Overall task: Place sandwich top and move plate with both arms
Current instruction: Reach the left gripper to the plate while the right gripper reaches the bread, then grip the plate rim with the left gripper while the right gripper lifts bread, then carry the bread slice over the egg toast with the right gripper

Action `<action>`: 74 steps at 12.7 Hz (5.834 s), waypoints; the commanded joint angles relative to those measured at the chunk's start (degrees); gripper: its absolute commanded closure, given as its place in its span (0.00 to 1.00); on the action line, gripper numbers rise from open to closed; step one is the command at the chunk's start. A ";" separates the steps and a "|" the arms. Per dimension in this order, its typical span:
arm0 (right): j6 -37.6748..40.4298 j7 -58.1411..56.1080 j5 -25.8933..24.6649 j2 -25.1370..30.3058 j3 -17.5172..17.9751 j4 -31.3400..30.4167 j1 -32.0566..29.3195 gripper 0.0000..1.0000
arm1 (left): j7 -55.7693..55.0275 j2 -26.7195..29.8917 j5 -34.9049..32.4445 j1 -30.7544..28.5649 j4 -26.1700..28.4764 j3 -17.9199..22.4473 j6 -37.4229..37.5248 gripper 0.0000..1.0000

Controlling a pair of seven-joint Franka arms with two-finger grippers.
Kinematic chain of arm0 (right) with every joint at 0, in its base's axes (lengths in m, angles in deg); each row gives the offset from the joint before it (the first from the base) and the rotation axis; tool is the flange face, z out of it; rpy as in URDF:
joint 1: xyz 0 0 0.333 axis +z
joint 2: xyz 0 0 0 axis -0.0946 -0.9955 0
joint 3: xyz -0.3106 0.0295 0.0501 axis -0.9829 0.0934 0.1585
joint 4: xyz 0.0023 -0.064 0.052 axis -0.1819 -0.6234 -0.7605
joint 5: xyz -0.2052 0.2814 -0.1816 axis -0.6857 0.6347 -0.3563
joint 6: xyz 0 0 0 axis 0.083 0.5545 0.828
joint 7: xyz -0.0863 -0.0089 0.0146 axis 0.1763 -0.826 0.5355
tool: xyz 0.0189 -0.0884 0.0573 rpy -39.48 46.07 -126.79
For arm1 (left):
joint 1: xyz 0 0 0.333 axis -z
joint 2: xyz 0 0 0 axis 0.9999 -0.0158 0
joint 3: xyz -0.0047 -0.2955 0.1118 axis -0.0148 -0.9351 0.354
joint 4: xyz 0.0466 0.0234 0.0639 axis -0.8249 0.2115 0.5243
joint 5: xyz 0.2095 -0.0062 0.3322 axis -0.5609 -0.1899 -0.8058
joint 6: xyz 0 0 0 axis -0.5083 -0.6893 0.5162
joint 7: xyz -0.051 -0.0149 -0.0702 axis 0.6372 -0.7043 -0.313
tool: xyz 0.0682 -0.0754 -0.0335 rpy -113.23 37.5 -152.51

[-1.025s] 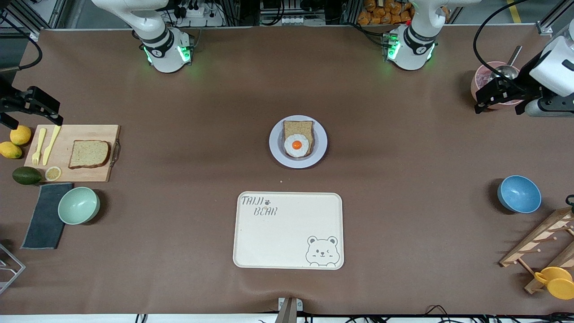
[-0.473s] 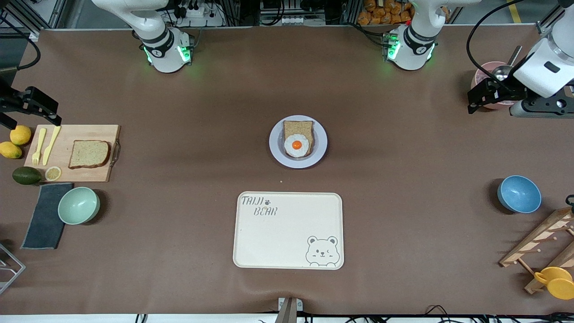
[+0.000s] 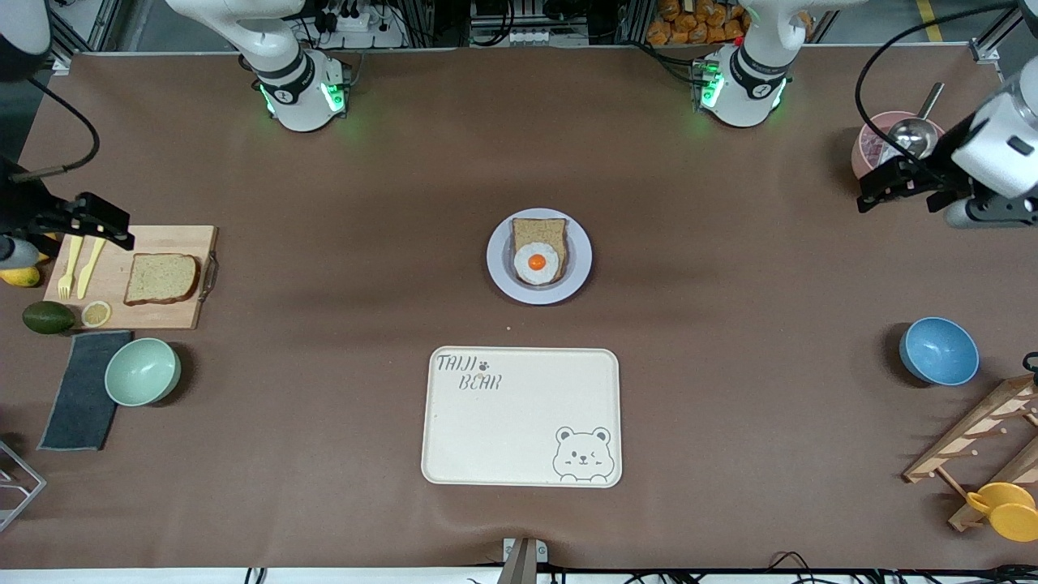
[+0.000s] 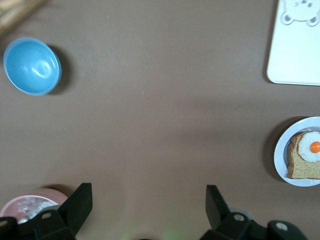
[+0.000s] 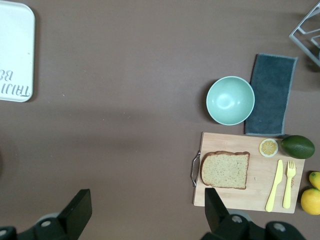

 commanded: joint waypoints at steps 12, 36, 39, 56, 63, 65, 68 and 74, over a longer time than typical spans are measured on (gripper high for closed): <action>-9.52 -24.11 8.76 -7.90 -5.37 -12.02 -16.92 0.00 | 5.77 -7.45 33.52 -2.36 15.85 -3.25 -10.47 0.00; -24.50 -46.99 19.57 -30.76 -10.30 -13.90 -25.80 0.45 | 55.08 -22.22 81.62 8.45 36.61 -12.39 -42.11 0.00; -24.50 -47.52 19.66 -31.11 -10.30 -13.73 -26.42 0.69 | 60.43 -23.89 86.97 8.62 36.78 -12.39 -42.38 0.00; 3.88 -31.20 25.10 -29.18 -8.81 0.95 -14.93 1.00 | 61.95 -23.90 92.53 10.47 36.87 -13.18 -46.42 0.00; 5.30 -11.06 30.09 -26.36 1.65 -2.38 -6.48 1.00 | 61.95 -23.90 93.58 10.56 36.87 -13.18 -46.51 0.00; 4.16 -10.70 31.96 -26.54 1.65 -3.09 -3.06 1.00 | 61.95 -23.90 94.03 10.99 36.87 -13.18 -46.60 0.00; -3.11 -8.43 33.81 -25.58 1.65 -7.03 3.43 1.00 | 61.95 -23.90 94.03 11.09 36.87 -13.18 -47.30 0.00; -15.34 2.04 36.17 -24.00 1.83 -10.99 17.77 1.00 | 61.95 -23.90 94.11 11.09 36.87 -13.18 -47.30 0.00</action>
